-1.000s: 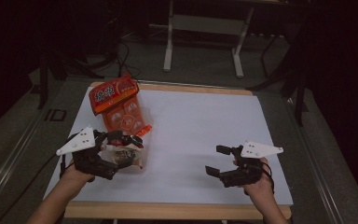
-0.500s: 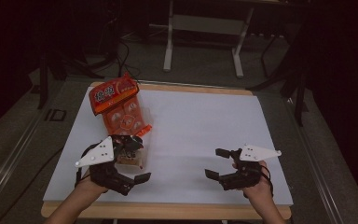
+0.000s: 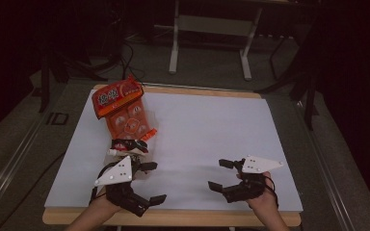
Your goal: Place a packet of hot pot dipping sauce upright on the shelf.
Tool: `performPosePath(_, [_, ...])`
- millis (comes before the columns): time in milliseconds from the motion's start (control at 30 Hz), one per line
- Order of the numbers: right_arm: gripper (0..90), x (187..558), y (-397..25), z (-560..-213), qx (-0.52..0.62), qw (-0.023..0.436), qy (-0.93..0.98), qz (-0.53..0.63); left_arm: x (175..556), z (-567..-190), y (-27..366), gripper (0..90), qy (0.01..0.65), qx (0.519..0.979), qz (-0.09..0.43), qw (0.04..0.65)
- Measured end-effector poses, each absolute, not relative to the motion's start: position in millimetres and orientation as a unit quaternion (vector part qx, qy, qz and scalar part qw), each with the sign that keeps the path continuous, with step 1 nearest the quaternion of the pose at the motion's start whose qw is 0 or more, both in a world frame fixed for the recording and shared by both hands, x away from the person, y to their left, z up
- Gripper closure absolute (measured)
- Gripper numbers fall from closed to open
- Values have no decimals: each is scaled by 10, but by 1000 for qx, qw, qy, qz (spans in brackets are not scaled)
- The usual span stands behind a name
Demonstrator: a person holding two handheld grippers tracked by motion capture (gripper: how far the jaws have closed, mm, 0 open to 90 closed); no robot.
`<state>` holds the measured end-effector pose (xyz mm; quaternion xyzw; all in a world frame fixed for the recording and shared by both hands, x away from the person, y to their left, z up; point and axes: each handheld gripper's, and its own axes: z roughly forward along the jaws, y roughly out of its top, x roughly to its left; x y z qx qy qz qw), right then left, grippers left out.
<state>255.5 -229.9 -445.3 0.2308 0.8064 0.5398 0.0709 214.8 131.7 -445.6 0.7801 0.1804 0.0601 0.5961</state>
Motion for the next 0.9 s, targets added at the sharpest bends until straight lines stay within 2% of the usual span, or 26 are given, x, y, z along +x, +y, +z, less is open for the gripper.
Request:
performPosePath(400, [143,2543,-2277,-4578,231,72,818,522,2076,-4755,1195,52,176,796,56,577])
performPosePath(767, [142,2544,-2396,-4737,252,74,819,510,2079,-4909,1209,53,180,804,71,563])
performPosePath(900, [143,2552,-2431,-4773,259,82,818,507,2076,-4973,1201,62,167,807,92,559])
